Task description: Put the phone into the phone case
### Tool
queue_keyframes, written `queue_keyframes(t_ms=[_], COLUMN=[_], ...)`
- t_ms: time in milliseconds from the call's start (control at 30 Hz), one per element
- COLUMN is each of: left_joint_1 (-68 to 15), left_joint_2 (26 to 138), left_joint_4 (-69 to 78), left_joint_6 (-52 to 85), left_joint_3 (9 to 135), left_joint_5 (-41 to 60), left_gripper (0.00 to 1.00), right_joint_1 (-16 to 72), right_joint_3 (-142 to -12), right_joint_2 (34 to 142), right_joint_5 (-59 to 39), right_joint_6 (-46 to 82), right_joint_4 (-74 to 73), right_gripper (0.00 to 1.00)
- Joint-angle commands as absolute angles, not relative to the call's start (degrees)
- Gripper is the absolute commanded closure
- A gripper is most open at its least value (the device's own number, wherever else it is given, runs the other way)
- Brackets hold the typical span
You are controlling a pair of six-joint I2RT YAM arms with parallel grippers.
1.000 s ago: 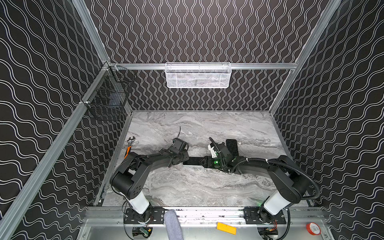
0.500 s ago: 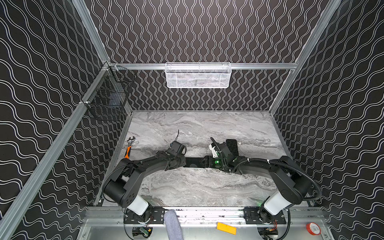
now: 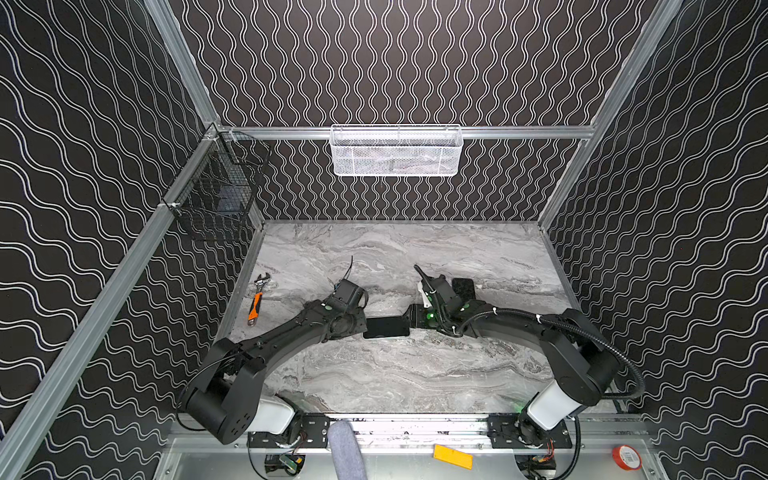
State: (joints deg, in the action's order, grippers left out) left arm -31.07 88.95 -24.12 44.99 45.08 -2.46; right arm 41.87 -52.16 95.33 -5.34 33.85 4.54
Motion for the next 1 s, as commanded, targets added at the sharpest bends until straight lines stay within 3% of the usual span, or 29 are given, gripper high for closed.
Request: queue_keyframes(t_ms=[0,367,967], left_joint_1=[-30.22,-28.75,-28.6], left_joint_2=[89.19,92.01,93.21], left_joint_4=[-21.41,-13.37,-12.29], left_joint_6=[44.48,46.32,45.7], left_joint_3=[44.71,42.13,42.34], left_joint_5=[-0.93,3.14,4.57], left_gripper=[0.47,0.45,0.43], right_joint_1=[42.66,46.87,49.39], right_joint_3=[-55.1,-67.37,-68.29], right_joint_2=[96.6,105.56,106.42], right_joint_5=[-1.04,7.92,10.18], right_joint_6=[32.25,30.5,31.02], right_joint_4=[11.89,24.34,28.41], right_gripper=[0.39,0.47,0.57])
